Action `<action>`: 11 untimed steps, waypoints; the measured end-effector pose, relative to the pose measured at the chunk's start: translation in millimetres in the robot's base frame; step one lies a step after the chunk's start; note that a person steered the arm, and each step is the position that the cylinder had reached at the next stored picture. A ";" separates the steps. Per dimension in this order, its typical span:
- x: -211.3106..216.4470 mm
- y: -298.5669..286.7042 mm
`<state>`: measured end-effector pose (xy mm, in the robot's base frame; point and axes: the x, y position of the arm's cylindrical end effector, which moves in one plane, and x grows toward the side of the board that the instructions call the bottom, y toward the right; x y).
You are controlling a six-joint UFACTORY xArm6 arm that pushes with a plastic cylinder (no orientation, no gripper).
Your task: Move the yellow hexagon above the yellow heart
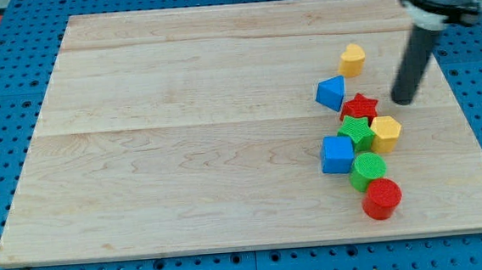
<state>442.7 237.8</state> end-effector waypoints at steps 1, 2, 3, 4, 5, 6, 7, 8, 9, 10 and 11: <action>47.6 -20.0; 44.3 -28.4; 32.2 -27.1; 17.1 -59.0; 45.7 -70.9; 11.8 -32.0; -67.2 -48.3; -106.9 -85.2; -103.5 -96.4; -129.9 -65.4; -175.7 -97.8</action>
